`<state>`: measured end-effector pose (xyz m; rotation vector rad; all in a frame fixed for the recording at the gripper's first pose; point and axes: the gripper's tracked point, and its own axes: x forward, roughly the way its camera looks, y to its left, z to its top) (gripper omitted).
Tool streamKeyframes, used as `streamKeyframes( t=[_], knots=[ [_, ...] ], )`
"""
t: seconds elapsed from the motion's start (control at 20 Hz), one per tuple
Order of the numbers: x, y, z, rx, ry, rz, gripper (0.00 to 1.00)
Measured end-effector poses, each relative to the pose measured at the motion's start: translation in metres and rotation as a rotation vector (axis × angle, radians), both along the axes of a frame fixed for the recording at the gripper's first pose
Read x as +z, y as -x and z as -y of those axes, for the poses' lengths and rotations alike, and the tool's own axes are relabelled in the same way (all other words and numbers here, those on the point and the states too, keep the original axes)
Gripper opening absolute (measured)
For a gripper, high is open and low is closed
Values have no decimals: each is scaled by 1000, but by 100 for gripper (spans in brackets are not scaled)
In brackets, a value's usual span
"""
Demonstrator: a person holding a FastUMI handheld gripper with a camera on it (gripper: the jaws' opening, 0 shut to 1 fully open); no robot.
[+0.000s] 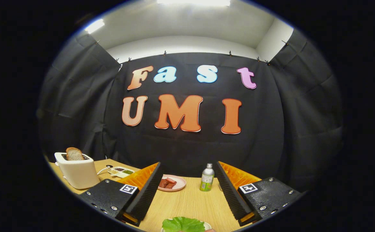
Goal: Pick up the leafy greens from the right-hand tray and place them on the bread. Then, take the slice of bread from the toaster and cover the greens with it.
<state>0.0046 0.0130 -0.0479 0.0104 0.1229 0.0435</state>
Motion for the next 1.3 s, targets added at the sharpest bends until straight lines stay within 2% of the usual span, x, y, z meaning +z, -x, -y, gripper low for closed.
streamKeyframes(
  t=[0.25,0.6,0.85,1.3],
  knots=[
    [-36,1,-1,35,6,-138,99],
    [-97,13,-3,102,19,-430,99],
    [-127,19,-1,104,-19,-602,99],
    [-172,39,-1,105,-25,-828,99]
  ],
)
